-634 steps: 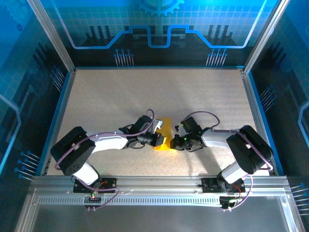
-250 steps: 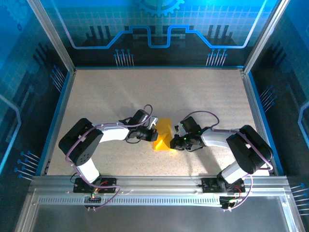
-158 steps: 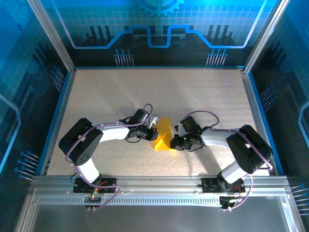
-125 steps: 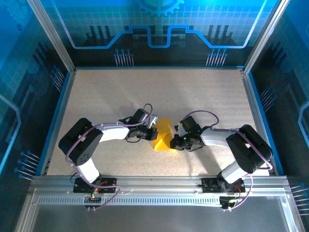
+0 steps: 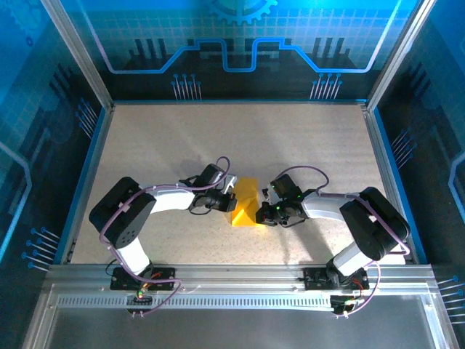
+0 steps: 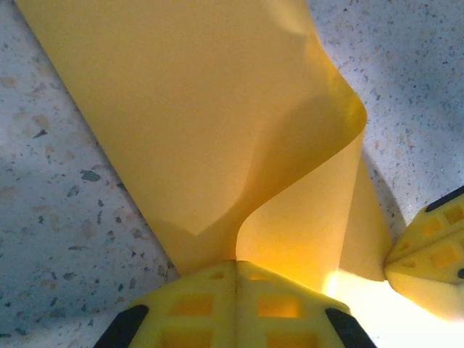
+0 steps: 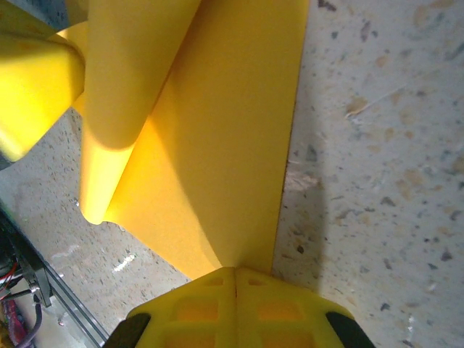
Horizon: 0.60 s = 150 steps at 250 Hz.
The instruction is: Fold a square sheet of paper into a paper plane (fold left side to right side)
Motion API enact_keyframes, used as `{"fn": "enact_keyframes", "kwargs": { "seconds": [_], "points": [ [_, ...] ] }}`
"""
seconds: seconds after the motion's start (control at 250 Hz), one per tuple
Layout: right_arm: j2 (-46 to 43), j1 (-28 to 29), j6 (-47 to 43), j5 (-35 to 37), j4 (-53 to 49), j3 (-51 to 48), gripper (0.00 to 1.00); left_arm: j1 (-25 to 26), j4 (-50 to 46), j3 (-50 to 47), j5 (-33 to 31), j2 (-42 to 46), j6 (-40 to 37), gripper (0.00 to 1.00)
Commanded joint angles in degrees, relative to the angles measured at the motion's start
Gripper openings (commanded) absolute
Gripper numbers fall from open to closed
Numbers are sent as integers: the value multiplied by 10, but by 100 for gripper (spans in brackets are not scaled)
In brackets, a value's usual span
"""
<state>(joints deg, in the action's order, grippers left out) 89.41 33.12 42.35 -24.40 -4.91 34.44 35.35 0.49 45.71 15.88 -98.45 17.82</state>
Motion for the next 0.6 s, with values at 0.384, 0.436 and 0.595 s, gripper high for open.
{"fn": "enact_keyframes", "kwargs": {
  "seconds": [0.384, 0.436, 0.595],
  "points": [
    [21, 9, -9, 39, -53, -2, 0, -5, 15, 6, 4, -3, -8, 0],
    [21, 9, -9, 39, -54, -3, 0, -5, 17, 3, 4, 2, -9, 0],
    [23, 9, -9, 39, -54, -3, 0, -5, 21, -4, 1, 12, -9, 0]
  ]
}}
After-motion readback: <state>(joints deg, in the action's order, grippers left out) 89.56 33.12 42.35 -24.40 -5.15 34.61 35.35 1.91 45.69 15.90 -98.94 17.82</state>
